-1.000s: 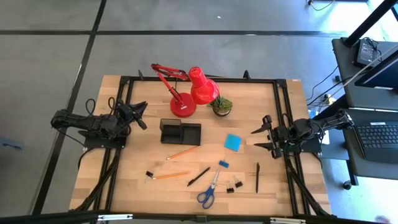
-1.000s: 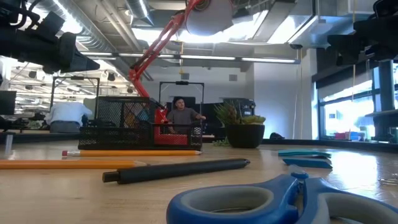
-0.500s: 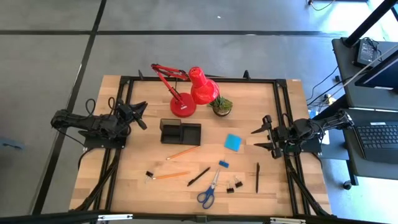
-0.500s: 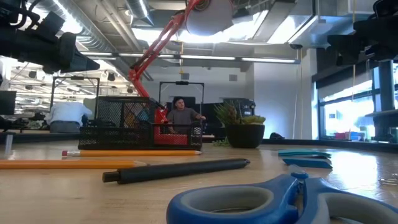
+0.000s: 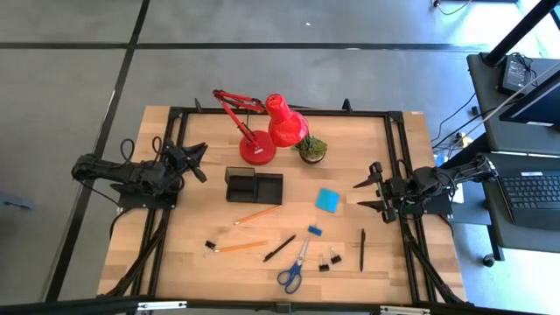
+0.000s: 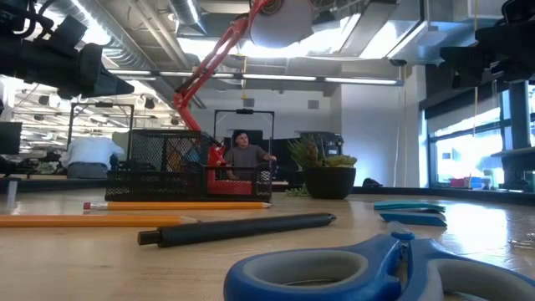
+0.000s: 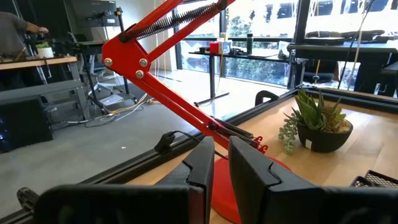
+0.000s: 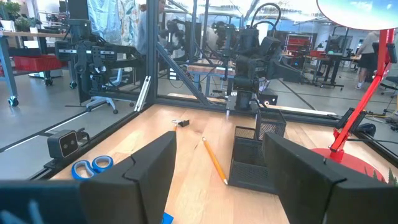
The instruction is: Pick and place office supplies into organizer
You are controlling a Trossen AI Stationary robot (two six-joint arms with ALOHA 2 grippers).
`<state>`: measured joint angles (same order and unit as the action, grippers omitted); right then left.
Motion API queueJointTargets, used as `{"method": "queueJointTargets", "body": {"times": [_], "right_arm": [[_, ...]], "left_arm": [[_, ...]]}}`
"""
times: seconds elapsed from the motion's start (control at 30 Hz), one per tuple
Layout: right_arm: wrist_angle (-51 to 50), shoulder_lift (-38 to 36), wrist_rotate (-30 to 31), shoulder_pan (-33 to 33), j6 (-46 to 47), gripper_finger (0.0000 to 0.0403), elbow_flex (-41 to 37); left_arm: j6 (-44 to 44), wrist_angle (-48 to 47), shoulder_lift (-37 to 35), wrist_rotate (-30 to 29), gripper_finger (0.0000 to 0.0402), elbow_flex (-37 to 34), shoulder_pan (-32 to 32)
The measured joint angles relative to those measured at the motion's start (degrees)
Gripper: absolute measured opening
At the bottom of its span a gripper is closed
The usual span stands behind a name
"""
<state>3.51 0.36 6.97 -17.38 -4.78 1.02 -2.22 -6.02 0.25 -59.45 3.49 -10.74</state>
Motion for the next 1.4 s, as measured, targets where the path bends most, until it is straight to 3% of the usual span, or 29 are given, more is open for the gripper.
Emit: {"method": "queueJointTargets", "body": {"times": [0.73,0.87,1.4], "right_arm": [[0.0,0.0,0.0,0.0,0.0,0.0242,0.0],[0.0,0.0,0.0,0.0,-4.7,0.0242,0.0],[0.1,0.0,0.0,0.0,-0.2,0.0242,0.0]], "left_arm": [[0.0,0.0,0.0,0.0,0.0043,0.0,0.0],[0.0,0.0,0.0,0.0,0.0043,0.0,0.0],[0.0,0.0,0.0,0.0,0.0043,0.0,0.0]]}}
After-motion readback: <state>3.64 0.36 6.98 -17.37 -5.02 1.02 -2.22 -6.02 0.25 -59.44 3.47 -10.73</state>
